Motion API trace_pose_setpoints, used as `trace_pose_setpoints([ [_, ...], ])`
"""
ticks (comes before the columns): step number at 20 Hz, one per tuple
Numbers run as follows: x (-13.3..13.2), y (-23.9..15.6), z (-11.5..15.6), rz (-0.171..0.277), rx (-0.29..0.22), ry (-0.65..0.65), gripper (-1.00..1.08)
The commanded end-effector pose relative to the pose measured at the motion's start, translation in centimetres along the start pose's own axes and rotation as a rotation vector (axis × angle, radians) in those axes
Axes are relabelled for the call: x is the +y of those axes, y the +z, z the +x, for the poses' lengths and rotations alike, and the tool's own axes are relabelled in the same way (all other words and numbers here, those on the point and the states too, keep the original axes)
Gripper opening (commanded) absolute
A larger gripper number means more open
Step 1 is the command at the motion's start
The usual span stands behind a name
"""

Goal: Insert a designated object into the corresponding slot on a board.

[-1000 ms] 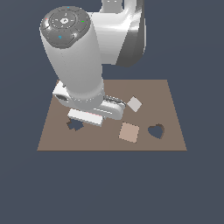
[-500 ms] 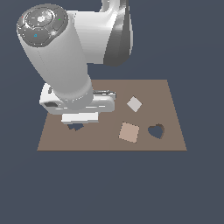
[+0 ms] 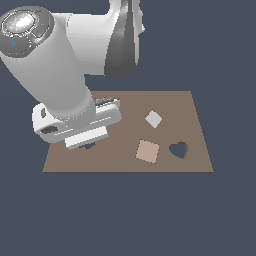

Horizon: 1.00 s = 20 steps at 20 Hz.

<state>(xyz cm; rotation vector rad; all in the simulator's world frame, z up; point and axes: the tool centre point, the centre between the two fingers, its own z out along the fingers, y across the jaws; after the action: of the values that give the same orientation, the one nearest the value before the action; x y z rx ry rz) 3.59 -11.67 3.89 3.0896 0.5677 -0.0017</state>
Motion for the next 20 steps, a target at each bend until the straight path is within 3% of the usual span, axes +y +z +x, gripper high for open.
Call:
trace_pose_setpoints([
  [1,0.5,-0.1,0.1,0.000,0.000,-0.062,-1.00],
  [10,1.6,-0.2,0.6,0.000,0.000,-0.199,-1.00],
  [20,1.8,0.0,0.7,0.000,-0.001,-0.228,-1.00],
])
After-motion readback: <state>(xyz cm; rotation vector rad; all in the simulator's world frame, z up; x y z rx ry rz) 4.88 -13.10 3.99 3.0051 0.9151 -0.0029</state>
